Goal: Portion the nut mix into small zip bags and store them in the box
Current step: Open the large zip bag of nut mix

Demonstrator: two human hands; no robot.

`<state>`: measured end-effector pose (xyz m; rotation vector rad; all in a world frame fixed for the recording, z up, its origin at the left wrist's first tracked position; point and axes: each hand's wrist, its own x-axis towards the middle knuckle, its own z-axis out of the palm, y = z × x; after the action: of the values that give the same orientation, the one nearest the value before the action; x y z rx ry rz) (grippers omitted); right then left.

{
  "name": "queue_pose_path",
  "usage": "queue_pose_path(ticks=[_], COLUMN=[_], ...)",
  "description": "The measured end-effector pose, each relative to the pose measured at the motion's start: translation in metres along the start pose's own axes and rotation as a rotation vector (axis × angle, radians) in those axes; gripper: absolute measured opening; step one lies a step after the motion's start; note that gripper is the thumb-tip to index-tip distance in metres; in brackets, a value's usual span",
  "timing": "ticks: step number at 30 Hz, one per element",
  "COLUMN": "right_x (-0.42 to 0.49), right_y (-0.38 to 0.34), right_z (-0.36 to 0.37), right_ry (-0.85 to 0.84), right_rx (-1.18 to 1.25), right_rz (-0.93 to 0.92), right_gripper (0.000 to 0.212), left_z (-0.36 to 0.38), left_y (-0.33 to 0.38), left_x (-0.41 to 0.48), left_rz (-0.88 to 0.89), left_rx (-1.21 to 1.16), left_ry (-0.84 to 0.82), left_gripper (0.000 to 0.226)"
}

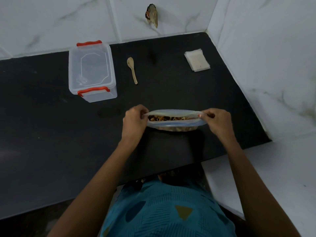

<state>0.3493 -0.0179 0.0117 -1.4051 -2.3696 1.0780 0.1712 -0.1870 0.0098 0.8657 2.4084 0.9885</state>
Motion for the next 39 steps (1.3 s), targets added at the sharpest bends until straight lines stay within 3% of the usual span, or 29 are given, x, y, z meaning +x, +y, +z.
queue_pose_path(ticks=[7, 12, 16, 22, 26, 32, 36, 39], right_x=[0.007, 0.007, 0.006, 0.011, 0.013, 0.011, 0.018, 0.024], right_y=[-0.003, 0.001, -0.003, -0.001, 0.002, 0.002, 0.000, -0.003], right_z=[-0.001, 0.006, 0.008, 0.010, 0.002, -0.002, -0.001, -0.002], right_ry=[0.128, 0.120, 0.062, 0.080, 0.034, -0.029, -0.127, -0.251], right_rx=[0.033, 0.007, -0.042, -0.041, -0.104, -0.141, -0.075, 0.075], right_rz=[-0.075, -0.083, -0.136, -0.124, -0.236, -0.319, -0.246, -0.034], right_gripper=[0.017, 0.016, 0.035, 0.022, 0.016, 0.022, 0.019, 0.019], left_z=[-0.001, -0.002, -0.004, -0.004, -0.007, -0.013, -0.008, -0.005], left_y=[0.000, -0.006, -0.004, -0.008, -0.007, -0.013, -0.016, -0.017], left_x=[0.003, 0.008, 0.011, 0.023, 0.029, 0.035, 0.035, 0.039], left_rz=[0.147, 0.157, 0.233, 0.225, 0.198, 0.240, 0.345, 0.192], left_rx=[0.004, 0.182, 0.335, 0.306, 0.245, 0.332, 0.276, 0.052], left_ry=[0.104, -0.165, -0.220, -0.180, -0.161, -0.351, -0.286, -0.318], left_gripper=[0.021, 0.041, 0.051, 0.022, 0.023, 0.034, 0.025, 0.019])
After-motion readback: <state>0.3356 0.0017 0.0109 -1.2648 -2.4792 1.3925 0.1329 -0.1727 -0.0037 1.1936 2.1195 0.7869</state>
